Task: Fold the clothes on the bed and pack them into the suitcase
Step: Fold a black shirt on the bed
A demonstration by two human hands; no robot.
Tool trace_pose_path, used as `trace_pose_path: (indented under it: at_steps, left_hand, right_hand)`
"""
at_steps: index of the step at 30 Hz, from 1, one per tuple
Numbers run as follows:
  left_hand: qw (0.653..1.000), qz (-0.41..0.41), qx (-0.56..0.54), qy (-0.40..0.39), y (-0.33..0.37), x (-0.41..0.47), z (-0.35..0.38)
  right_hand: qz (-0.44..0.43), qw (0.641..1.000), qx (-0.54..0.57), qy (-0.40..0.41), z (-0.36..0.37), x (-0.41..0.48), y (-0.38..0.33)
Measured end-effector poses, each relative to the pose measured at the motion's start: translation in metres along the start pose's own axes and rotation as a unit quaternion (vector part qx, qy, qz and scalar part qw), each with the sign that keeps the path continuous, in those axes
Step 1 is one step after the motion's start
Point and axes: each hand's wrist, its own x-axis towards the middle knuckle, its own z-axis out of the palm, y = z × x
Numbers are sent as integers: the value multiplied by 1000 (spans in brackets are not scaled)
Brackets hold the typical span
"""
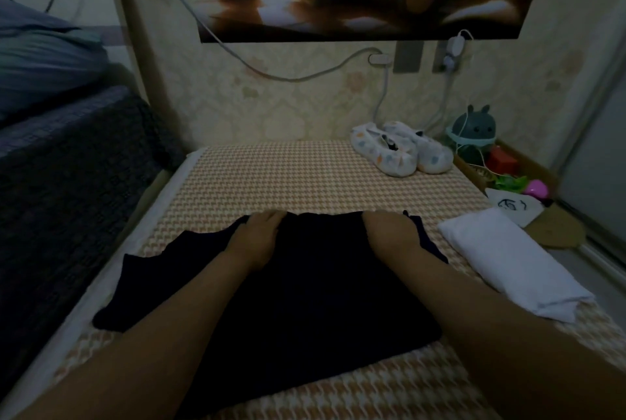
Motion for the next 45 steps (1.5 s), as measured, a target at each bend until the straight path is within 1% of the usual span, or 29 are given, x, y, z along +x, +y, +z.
trace_pose_path:
  at_steps: [2,4,5,7,8,10,12,13,14,15,17,18,21,22,23,24,25,27,28,30,33,34,35,37,38,40,41,43,45]
  left_hand:
    - [998,-39,40,17,-14,13,-4]
    - [990,-81,110,21,-28,20,-5]
    - [989,-86,117,28,-35,23,-6]
    - [991,-93,74,58,-48,23,-8]
    - [992,-88,55,65,-52,21,-8]
    - [994,-91,14,66,-58,15,-11]
    - [993,-91,-21,76,-62,10,-18]
    - [993,-88,-18,71,-67,9,-21]
    - [993,-107,-5,54,-74,7,-27]
    - [989,-144,-2,24,-81,4,-34]
    - [985,-169,-26,-19,-94,-3,-47]
    - [984,-170,-27,-37,-99,-7,-52]
    - [979,-186,42,-74,-95,-20,-66]
    - [979,-187,67,-51,-98,-23,-67]
    - [980,-182,77,-3,-104,-26,-65]
    - [981,-161,82,69,-112,-28,-63]
    - [974,-141,124,124,-121,-30,-59]
    - [952,-163,212,149,-127,-36,-56]
    - [950,-168,218,149,-125,-36,-54]
    - [965,-136,178,137,-109,-29,-54]
    - [994,-19,50,90,-81,-15,-47]
    - [999,-10,18,45,-70,-14,-42]
    - [999,-22,10,-21,-58,-15,-36]
    - [981,-85,74,-158,-40,-18,-24]
    - [970,-112,111,-185,-32,-19,-20]
    - [964,-137,158,-165,-10,-15,-21]
    - [968,-124,170,-140,2,-11,-23]
    - [982,-43,165,-82,31,2,-22]
    - [992,61,101,-32,65,14,-17]
  right_hand:
    - [81,990,114,37,3,17,6]
    - [164,958,221,76,3,32,12]
    - [202,939,265,83,3,38,14]
    - [232,916,317,79,5,44,13]
    - [226,914,330,70,8,44,11]
    - [169,934,308,67,16,37,5]
    - [23,969,213,127,25,33,-1]
    - [-53,974,159,154,27,32,-4]
    - [-117,971,129,161,28,32,-9]
    - [-163,970,134,121,26,32,-15]
    - [-192,968,160,7,22,28,-34]
    - [-191,968,159,-25,23,27,-43]
    - [-214,966,143,-18,25,24,-64]
    - [-214,965,144,-44,26,24,-70]
    - [-203,964,147,-86,25,23,-74]
    - [-191,964,142,-121,26,23,-77]
    - [-184,964,133,-138,27,24,-79]
    - [-186,965,122,-138,27,22,-79]
    - [-186,965,128,-133,28,21,-78]
    - [-172,968,144,-111,27,20,-77]
    - [-128,979,146,-59,24,15,-66]
    - [-109,982,142,-53,24,14,-59]
    - [-91,985,131,-63,24,12,-49]
    - [-66,986,105,-108,22,8,-29]
    - [-59,984,112,-128,20,6,-19]
    - [-45,976,165,-133,14,2,0]
    - [-32,975,187,-116,11,1,10]
    - [15,982,175,-71,6,-1,31]
    - [82,988,118,-58,1,-6,54]
